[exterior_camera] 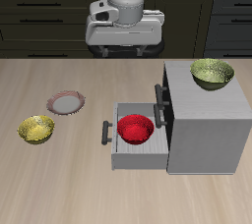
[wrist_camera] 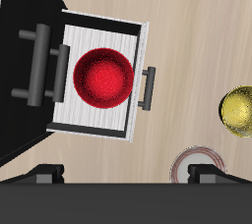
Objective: Place the red bowl on the plate and close the bottom drawer of the white cabinet
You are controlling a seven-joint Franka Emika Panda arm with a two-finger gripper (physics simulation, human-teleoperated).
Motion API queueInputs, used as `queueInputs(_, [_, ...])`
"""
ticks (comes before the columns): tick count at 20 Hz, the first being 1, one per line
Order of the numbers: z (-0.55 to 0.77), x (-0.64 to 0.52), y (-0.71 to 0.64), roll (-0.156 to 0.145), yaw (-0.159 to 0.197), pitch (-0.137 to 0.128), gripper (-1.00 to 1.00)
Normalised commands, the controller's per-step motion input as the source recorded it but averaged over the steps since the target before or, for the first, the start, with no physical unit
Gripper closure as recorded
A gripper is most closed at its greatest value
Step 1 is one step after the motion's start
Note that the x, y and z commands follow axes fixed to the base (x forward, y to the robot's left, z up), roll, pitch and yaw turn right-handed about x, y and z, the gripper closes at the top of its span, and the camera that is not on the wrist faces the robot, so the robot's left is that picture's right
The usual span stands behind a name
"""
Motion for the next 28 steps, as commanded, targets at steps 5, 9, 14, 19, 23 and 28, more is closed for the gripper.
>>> queueInputs(5, [0.00,0.15,-0.09,-0.032,-0.010,-0.003,-1.00])
queueInputs(9, [-0.07,0.18,-0.05,-0.021,0.001,0.015,-1.00])
queueInputs(14, [-0.07,0.17,0.05,0.018,0.092,0.001,-1.00])
queueInputs(19, [-0.07,0.13,0.09,0.034,0.186,0.006,-1.00])
queueInputs(23, [-0.12,0.12,0.07,0.093,0.217,0.080,-1.00])
queueInputs(28, [-0.12,0.03,0.07,0.064,0.362,0.017,-1.00])
